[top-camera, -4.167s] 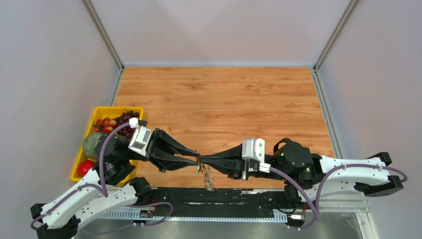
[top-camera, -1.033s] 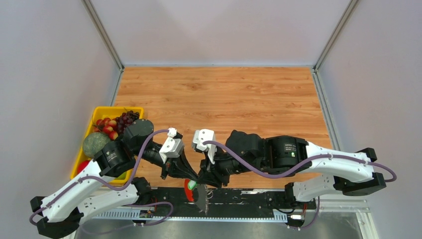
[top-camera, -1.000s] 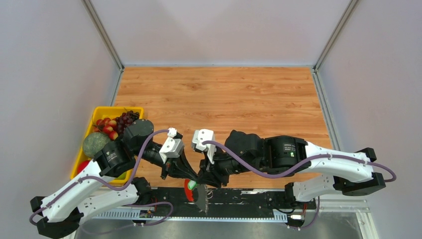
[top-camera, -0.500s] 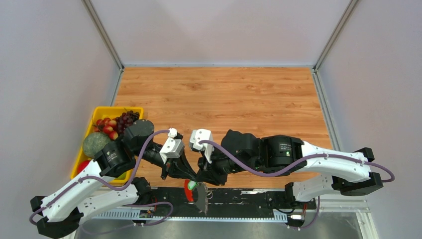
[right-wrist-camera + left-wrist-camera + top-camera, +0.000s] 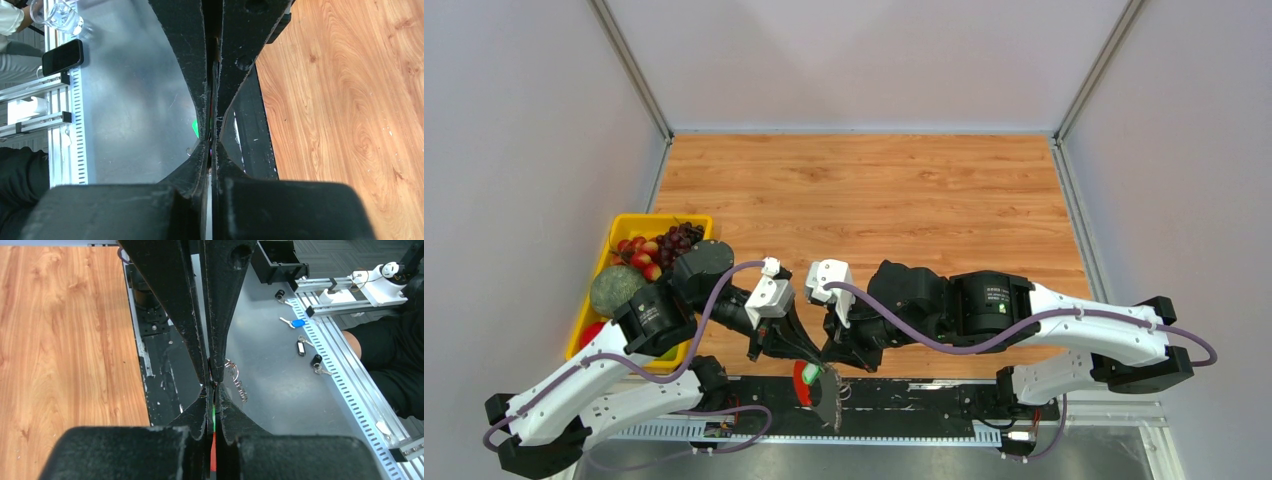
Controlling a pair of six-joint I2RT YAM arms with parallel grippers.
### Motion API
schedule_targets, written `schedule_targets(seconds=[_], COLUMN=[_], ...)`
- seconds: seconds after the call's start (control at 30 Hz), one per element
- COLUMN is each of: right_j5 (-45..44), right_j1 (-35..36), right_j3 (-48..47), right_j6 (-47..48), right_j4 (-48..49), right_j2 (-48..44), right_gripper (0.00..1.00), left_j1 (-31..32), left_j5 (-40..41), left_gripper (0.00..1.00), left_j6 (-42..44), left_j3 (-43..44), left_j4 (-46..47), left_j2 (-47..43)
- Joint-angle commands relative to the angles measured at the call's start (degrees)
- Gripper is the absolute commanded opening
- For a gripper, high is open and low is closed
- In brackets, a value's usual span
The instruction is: Put the keys on the keyring
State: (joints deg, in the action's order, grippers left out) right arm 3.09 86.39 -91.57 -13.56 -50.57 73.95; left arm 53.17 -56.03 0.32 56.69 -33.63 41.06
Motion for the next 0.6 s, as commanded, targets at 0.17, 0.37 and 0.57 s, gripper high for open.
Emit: schedule_targets(seconds=[0.17, 0.37, 0.57], right_j5=[0.86, -1.72, -5.94], right_j1=[0.10, 0.11, 0.16], right_j3=[1.15, 3.50, 4.75], right_j6=[1.20, 3.17, 6.25], right_j4=[1.78, 5.80, 9.33], right_j2=[-1.48, -4.73, -8.41], right_gripper=[0.00, 0.00, 0.00], left_j1=[-0.04, -0.05, -0.15], left_j5=[2.49, 7.46, 11.83], left_gripper=[0.04, 0.34, 0.41], left_j6=[-1.11, -4.71, -7.32], left_j3=[0.47, 0.34, 0.86], left_j4=[3.96, 7.98, 11.38], left_j2=[0.24, -1.17, -2.55])
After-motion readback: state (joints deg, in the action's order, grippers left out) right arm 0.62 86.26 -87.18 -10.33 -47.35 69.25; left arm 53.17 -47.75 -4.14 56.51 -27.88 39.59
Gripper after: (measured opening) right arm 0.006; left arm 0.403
